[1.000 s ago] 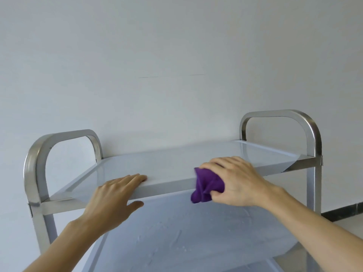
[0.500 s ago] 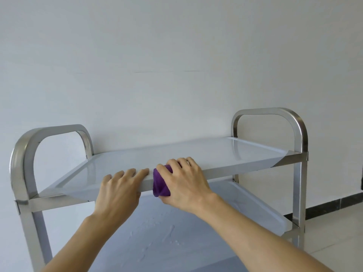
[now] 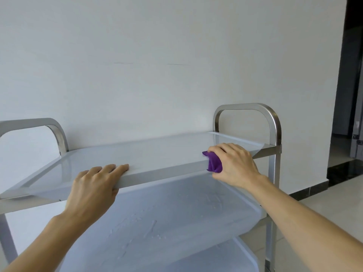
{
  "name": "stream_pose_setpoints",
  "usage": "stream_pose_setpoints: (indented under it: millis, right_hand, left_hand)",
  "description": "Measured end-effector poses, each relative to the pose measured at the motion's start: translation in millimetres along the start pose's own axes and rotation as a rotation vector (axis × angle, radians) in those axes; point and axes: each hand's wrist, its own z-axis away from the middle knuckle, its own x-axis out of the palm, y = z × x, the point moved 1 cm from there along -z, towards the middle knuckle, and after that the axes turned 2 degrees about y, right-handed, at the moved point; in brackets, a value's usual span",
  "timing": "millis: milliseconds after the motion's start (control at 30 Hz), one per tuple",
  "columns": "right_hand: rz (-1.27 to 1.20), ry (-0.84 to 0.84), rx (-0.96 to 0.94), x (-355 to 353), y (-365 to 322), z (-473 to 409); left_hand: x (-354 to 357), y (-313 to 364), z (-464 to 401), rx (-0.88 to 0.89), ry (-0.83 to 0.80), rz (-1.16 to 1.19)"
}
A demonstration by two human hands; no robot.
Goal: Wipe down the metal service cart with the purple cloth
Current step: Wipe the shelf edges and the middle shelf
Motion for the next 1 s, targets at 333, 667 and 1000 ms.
stream_pose_setpoints:
  millis: [333,667,1000]
  right_hand:
    - [-0.061,0.209,-0.167,-1,-37,9]
    - [-0.086,0.114,-0.216,-10,-31,15]
    - [0.059,0.082,0.001,-12,79,28]
  left_hand:
    - [-21,-10,-5,-0.035,-0.375,-0.232]
    - [7,82,-48,0.062,-0.215,0.112]
    - [16,84,-51,0.037,-0.173,0.049]
